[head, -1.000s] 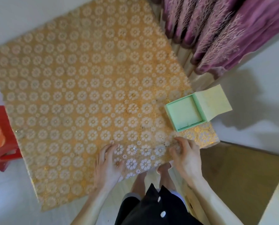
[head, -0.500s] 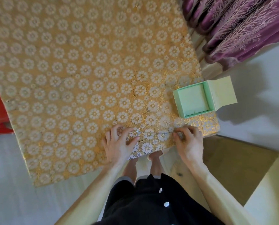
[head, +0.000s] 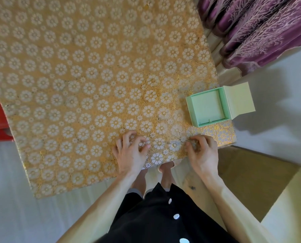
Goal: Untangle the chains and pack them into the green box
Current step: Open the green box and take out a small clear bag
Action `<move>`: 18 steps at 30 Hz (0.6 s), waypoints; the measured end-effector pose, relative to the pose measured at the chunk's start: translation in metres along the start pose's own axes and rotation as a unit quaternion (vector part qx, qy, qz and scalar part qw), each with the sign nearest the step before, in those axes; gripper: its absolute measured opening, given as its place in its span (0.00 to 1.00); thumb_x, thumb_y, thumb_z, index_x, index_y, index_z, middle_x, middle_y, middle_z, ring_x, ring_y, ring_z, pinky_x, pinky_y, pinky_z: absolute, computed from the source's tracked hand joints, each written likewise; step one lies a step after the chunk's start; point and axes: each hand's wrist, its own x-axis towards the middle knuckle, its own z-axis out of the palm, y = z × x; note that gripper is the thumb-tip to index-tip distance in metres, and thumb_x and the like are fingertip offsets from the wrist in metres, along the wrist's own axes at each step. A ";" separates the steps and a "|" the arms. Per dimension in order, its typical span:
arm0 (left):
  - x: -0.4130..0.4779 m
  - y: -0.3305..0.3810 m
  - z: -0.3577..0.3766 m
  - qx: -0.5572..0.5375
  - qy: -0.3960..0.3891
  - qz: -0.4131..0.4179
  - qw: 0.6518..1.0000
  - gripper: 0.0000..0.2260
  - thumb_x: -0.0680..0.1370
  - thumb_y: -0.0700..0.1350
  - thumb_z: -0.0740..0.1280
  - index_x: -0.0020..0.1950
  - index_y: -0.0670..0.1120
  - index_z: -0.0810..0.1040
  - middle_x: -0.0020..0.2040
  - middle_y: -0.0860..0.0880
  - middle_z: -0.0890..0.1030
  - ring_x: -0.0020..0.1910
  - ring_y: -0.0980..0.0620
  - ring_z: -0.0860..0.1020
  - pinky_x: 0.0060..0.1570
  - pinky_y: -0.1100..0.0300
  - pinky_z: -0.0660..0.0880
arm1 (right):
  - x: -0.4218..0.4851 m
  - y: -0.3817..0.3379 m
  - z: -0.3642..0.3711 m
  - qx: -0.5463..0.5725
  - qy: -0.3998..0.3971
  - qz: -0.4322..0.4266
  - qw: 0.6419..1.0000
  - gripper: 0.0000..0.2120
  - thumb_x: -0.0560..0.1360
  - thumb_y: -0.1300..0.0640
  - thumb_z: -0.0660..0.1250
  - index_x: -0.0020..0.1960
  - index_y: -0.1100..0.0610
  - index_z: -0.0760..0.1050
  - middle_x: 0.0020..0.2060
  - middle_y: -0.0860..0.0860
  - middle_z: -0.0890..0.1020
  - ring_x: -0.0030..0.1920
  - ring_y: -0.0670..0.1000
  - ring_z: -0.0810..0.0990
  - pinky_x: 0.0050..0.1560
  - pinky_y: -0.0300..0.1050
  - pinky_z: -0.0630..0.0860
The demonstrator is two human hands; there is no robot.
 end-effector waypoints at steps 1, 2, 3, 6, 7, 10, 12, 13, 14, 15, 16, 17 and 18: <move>0.001 0.000 -0.001 -0.003 -0.003 -0.004 1.000 0.09 0.72 0.58 0.75 0.49 0.60 0.81 0.65 0.56 0.71 0.66 0.45 0.67 0.64 0.42 0.65 | 0.001 0.001 0.000 0.002 -0.001 -0.001 1.000 0.10 0.76 0.58 0.72 0.57 0.55 0.80 0.54 0.54 0.79 0.56 0.57 0.75 0.57 0.47 0.72; 0.001 0.000 -0.002 -0.004 -0.005 -0.008 1.000 0.08 0.72 0.58 0.75 0.47 0.59 0.81 0.65 0.57 0.71 0.66 0.45 0.67 0.64 0.42 0.64 | 0.001 0.002 0.001 0.002 -0.004 -0.006 1.000 0.10 0.76 0.60 0.71 0.58 0.55 0.80 0.54 0.55 0.79 0.56 0.58 0.76 0.57 0.49 0.73; 0.002 0.001 -0.003 -0.004 -0.008 -0.010 1.000 0.08 0.72 0.59 0.75 0.46 0.59 0.80 0.65 0.57 0.71 0.66 0.46 0.66 0.64 0.42 0.64 | 0.002 0.003 0.001 0.002 -0.007 -0.012 1.000 0.10 0.77 0.61 0.70 0.58 0.56 0.80 0.54 0.56 0.80 0.55 0.59 0.76 0.57 0.52 0.75; 0.003 0.000 -0.005 -0.002 -0.021 -0.013 1.000 0.08 0.73 0.60 0.74 0.45 0.58 0.80 0.66 0.58 0.70 0.66 0.48 0.65 0.65 0.43 0.63 | 0.005 0.009 0.002 0.002 -0.007 -0.030 1.000 0.08 0.77 0.63 0.69 0.56 0.56 0.81 0.53 0.56 0.79 0.53 0.60 0.76 0.53 0.56 0.77; 0.003 0.001 -0.006 -0.001 -0.023 -0.013 1.000 0.08 0.73 0.60 0.74 0.45 0.58 0.80 0.66 0.58 0.70 0.66 0.48 0.65 0.66 0.44 0.63 | 0.005 0.010 0.002 0.004 -0.009 -0.032 0.999 0.08 0.77 0.63 0.69 0.55 0.56 0.81 0.52 0.55 0.79 0.53 0.60 0.76 0.52 0.56 0.77; 0.004 0.001 -0.007 0.002 -0.027 -0.016 1.000 0.09 0.73 0.60 0.74 0.45 0.58 0.80 0.66 0.58 0.70 0.66 0.49 0.65 0.66 0.44 0.62 | 0.006 0.010 0.001 0.006 -0.018 -0.031 0.999 0.07 0.77 0.61 0.69 0.55 0.55 0.81 0.53 0.54 0.79 0.53 0.59 0.76 0.51 0.54 0.77; 0.004 0.001 -0.008 0.002 -0.030 -0.018 0.999 0.09 0.73 0.60 0.74 0.45 0.58 0.80 0.65 0.58 0.69 0.65 0.49 0.65 0.65 0.45 0.62 | 0.007 0.008 -0.001 0.006 -0.018 -0.028 0.999 0.08 0.76 0.61 0.70 0.55 0.55 0.81 0.52 0.54 0.79 0.53 0.58 0.77 0.51 0.52 0.77; 0.005 0.002 -0.008 0.002 -0.031 -0.020 0.999 0.09 0.73 0.60 0.74 0.45 0.58 0.80 0.66 0.58 0.69 0.65 0.49 0.65 0.65 0.46 0.61 | 0.008 0.007 -0.001 0.008 -0.017 -0.026 0.999 0.08 0.75 0.61 0.70 0.54 0.55 0.81 0.52 0.54 0.79 0.53 0.58 0.77 0.51 0.50 0.77; 0.005 0.002 -0.008 0.001 -0.032 -0.022 0.999 0.09 0.73 0.60 0.74 0.45 0.57 0.80 0.66 0.58 0.69 0.65 0.49 0.65 0.65 0.46 0.61 | 0.009 0.005 -0.002 0.011 -0.016 -0.025 0.999 0.08 0.75 0.61 0.71 0.54 0.55 0.81 0.51 0.54 0.79 0.53 0.57 0.77 0.51 0.50 0.76; 0.005 0.003 -0.008 0.002 -0.033 -0.023 0.999 0.09 0.72 0.60 0.74 0.45 0.57 0.80 0.66 0.58 0.69 0.65 0.49 0.65 0.64 0.47 0.60 | 0.010 0.005 -0.003 0.014 -0.017 -0.028 0.999 0.08 0.74 0.61 0.72 0.53 0.55 0.82 0.51 0.53 0.79 0.52 0.57 0.77 0.51 0.50 0.77; 0.005 0.004 -0.009 0.003 -0.033 -0.023 0.999 0.09 0.72 0.61 0.74 0.45 0.57 0.80 0.66 0.58 0.69 0.65 0.49 0.66 0.64 0.47 0.60 | 0.011 0.005 -0.003 0.015 -0.018 -0.033 0.999 0.07 0.74 0.61 0.73 0.52 0.55 0.82 0.50 0.53 0.79 0.51 0.57 0.77 0.50 0.50 0.77; 0.005 0.004 -0.009 0.004 -0.033 -0.022 0.999 0.10 0.72 0.61 0.74 0.45 0.57 0.80 0.66 0.58 0.69 0.65 0.49 0.66 0.64 0.47 0.60 | 0.012 0.006 -0.004 0.016 -0.022 -0.036 0.999 0.06 0.75 0.60 0.73 0.51 0.54 0.82 0.50 0.52 0.79 0.51 0.56 0.78 0.49 0.50 0.77; 0.005 0.005 -0.010 0.005 -0.034 -0.023 0.999 0.10 0.72 0.61 0.74 0.45 0.57 0.80 0.66 0.58 0.69 0.65 0.49 0.65 0.65 0.47 0.61 | 0.013 0.008 -0.004 0.018 -0.028 -0.037 0.999 0.05 0.75 0.59 0.73 0.51 0.53 0.82 0.50 0.51 0.78 0.50 0.56 0.78 0.47 0.50 0.78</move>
